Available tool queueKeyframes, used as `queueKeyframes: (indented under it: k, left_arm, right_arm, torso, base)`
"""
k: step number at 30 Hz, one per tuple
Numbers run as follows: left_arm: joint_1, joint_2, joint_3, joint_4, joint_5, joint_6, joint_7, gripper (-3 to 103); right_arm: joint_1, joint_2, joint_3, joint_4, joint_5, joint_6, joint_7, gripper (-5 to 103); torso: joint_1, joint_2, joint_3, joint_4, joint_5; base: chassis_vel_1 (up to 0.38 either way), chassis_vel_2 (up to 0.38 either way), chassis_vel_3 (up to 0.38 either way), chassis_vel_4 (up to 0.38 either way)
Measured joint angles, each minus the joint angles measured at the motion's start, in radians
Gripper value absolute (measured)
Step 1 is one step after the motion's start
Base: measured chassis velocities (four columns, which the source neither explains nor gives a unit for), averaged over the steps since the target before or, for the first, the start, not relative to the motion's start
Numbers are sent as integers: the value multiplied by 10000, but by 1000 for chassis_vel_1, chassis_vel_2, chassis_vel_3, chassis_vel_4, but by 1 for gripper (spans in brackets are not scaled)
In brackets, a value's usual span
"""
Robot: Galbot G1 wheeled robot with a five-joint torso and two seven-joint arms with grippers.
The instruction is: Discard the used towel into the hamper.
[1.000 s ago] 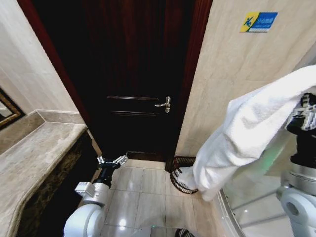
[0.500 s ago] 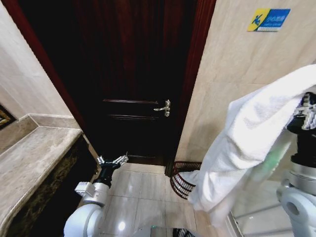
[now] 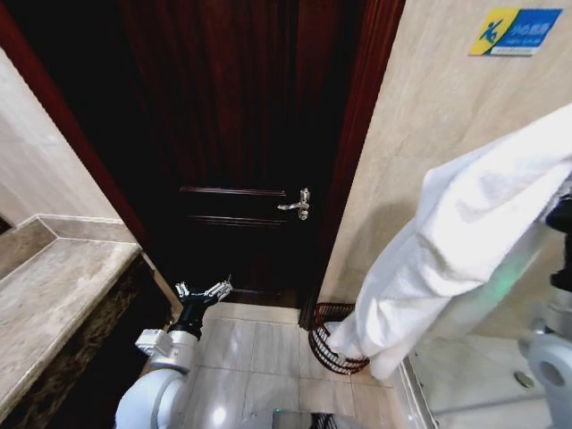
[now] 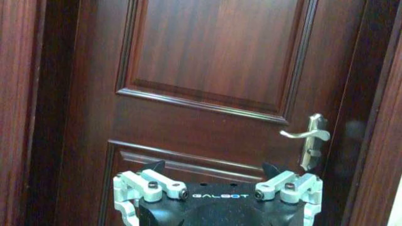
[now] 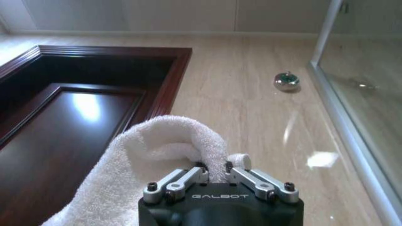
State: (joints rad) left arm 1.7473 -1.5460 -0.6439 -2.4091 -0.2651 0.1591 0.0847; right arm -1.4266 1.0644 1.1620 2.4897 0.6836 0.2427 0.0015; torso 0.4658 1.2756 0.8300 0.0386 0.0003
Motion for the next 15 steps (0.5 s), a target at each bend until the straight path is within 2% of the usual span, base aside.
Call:
queueKeyframes:
  k: [7,15]
  left_arm:
    - [0,1,0,0,0,0,0,100]
    - [0,0,0,0,0,0,0,100]
  right_arm:
    - [533,-495,-326,-367,201,40,18,7]
    - [1839,-1340,-813,-1284,482,93,-51,7]
  torso:
    - [3,-1,2,0,-4]
    - [-3,2,0,-1,-2]
  base:
    - [-46,73,54,-52]
    - [0,0,0,0]
